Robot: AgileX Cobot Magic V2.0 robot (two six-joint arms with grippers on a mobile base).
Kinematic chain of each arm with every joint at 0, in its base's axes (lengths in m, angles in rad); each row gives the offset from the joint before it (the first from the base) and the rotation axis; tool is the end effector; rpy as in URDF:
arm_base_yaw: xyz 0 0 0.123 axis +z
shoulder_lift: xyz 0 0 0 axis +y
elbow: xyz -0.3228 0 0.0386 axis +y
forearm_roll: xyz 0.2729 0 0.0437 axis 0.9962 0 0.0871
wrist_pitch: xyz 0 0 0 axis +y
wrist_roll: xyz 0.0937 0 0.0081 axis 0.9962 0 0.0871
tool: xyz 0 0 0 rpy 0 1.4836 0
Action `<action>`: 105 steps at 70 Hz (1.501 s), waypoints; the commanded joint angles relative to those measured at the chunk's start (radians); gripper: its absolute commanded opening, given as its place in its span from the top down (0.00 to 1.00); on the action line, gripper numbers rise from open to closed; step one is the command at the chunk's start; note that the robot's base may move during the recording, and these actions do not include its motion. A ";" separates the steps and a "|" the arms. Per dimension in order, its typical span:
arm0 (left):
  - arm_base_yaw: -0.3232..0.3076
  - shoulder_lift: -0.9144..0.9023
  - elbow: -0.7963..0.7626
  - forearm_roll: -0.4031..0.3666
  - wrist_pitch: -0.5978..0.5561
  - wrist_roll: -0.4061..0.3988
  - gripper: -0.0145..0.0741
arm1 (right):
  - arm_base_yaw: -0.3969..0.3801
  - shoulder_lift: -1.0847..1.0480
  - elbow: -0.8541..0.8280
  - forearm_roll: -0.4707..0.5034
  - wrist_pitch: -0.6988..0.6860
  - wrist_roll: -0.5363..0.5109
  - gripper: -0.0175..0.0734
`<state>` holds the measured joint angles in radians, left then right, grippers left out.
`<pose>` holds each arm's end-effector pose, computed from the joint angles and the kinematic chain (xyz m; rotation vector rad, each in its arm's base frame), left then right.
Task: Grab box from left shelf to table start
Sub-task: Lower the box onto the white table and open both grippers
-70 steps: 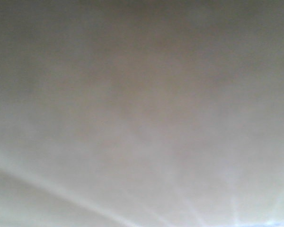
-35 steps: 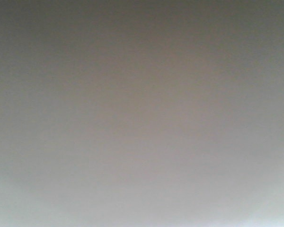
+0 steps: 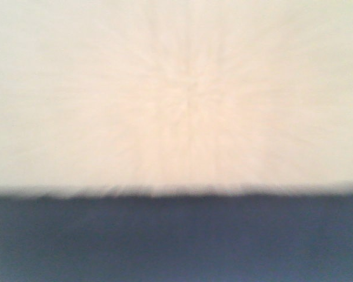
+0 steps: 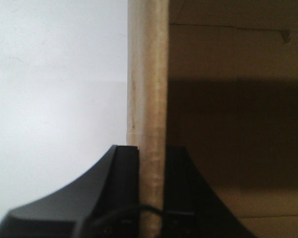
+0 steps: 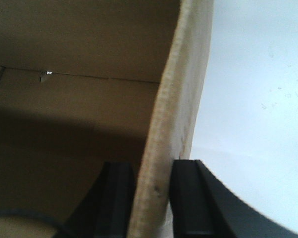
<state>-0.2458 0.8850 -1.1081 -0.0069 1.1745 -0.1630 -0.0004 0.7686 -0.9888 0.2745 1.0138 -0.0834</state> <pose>0.1385 -0.0354 0.4287 0.1008 2.4422 -0.1918 0.1221 0.0216 0.4191 -0.0509 2.2542 0.2964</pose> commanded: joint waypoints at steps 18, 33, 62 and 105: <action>-0.002 0.223 -0.045 0.099 -0.245 0.000 0.95 | -0.001 0.220 -0.034 0.010 -0.176 -0.067 0.74; -0.002 0.322 -0.045 0.099 -0.270 0.000 0.95 | -0.001 0.291 -0.034 0.010 -0.197 -0.067 0.74; -0.002 0.354 -0.045 0.040 -0.253 0.055 0.75 | -0.001 0.288 -0.034 -0.039 -0.185 -0.067 0.26; -0.002 0.175 -0.051 -0.005 -0.236 0.050 0.26 | -0.001 0.132 -0.101 -0.059 -0.151 -0.050 0.23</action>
<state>-0.2440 1.1483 -1.1259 -0.0078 0.9809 -0.1075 0.0000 0.9564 -1.0419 0.2148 0.9072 -0.1369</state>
